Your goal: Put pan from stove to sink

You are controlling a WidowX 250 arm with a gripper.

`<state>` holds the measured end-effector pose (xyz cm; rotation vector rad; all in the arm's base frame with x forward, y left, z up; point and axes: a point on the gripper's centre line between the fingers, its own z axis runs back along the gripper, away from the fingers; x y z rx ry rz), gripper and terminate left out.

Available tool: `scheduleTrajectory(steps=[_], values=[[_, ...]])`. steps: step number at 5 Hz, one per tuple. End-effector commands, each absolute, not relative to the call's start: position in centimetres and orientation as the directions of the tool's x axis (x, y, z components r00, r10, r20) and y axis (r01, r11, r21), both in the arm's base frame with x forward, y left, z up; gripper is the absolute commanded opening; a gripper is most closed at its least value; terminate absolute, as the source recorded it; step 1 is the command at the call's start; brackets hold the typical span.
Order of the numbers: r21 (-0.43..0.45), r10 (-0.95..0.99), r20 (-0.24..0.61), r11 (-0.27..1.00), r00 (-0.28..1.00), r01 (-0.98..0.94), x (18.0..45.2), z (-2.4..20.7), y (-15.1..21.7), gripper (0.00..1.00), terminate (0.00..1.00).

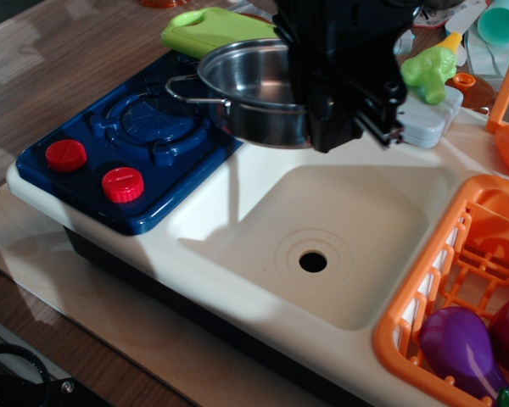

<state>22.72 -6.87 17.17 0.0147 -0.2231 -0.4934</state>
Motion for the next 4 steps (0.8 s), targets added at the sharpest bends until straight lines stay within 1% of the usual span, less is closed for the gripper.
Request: scheduleTrajectory(steps=[1, 2, 3, 4], values=[[0.066, -0.434, 0.237, 0.9, 0.869, 0.431, 23.33, 18.94, -8.21, 0.0, 0.0], [0.066, -0.434, 0.237, 0.9, 0.869, 0.431, 23.33, 18.94, -8.21, 1.0, 0.0], [0.066, -0.434, 0.237, 0.9, 0.869, 0.431, 23.33, 18.94, -8.21, 1.0, 0.0], [0.066, -0.434, 0.237, 0.9, 0.869, 0.431, 23.33, 18.94, -8.21, 1.0, 1.0]])
